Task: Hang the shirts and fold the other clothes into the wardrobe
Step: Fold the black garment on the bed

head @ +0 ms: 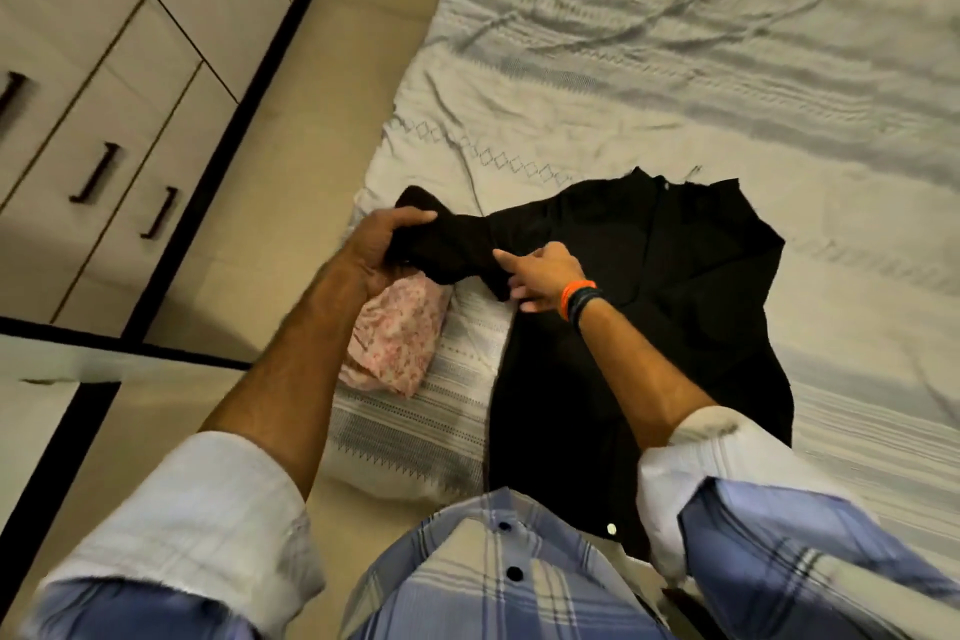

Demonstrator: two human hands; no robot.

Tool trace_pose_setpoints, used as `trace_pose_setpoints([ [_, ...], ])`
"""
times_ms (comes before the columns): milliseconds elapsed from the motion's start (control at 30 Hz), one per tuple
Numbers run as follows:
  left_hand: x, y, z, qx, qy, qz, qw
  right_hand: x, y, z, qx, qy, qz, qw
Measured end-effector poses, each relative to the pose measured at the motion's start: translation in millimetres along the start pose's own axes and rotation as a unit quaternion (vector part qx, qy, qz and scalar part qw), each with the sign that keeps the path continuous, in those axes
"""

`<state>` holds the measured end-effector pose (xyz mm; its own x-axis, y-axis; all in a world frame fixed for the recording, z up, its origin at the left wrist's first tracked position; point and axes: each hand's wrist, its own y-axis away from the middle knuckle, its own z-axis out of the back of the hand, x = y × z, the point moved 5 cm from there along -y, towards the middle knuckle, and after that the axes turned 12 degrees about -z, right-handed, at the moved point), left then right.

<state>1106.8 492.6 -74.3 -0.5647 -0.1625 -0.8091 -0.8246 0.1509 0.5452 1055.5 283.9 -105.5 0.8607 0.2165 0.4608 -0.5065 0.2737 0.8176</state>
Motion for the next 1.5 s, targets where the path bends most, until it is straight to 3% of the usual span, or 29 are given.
trace_pose_setpoints([
  [67, -26, -2, -5, 0.009, -0.024, -0.021, 0.999, 23, 10, 19, -0.079, 0.039, 0.077, 0.993],
  [133, -52, -1, -12, 0.014, -0.053, -0.045, 0.997, 44, 24, 36, -0.095, 0.018, 0.145, 0.985],
  [267, -99, -2, -20, -0.033, -0.153, -0.094, 0.983, 74, 46, 58, -0.071, -0.016, 0.203, 0.977],
  [500, -137, 4, -66, -0.010, -0.284, -0.153, 0.946, 92, 79, 56, 0.017, 0.017, 0.308, 0.951],
  [600, -122, 8, -96, 0.027, -0.302, -0.163, 0.939, 95, 93, 54, -0.043, 0.056, 0.335, 0.940],
  [700, -103, 11, -121, 0.074, -0.234, -0.162, 0.956, 87, 98, 62, -0.103, 0.056, 0.344, 0.932],
  [900, -34, 17, -169, 0.188, -0.170, -0.068, 0.965, 15, 75, 118, -0.210, -0.082, 0.224, 0.948],
  [1067, 51, 13, -179, 0.160, -0.326, -0.062, 0.930, -101, 48, 158, -0.219, -0.203, 0.083, 0.951],
  [1267, 155, 19, -183, 0.147, -0.444, 0.006, 0.884, -274, -3, 192, -0.200, -0.351, -0.038, 0.914],
  [1500, 226, 38, -220, 0.173, -0.515, 0.028, 0.839, -375, 10, 209, -0.191, -0.442, -0.127, 0.867],
])
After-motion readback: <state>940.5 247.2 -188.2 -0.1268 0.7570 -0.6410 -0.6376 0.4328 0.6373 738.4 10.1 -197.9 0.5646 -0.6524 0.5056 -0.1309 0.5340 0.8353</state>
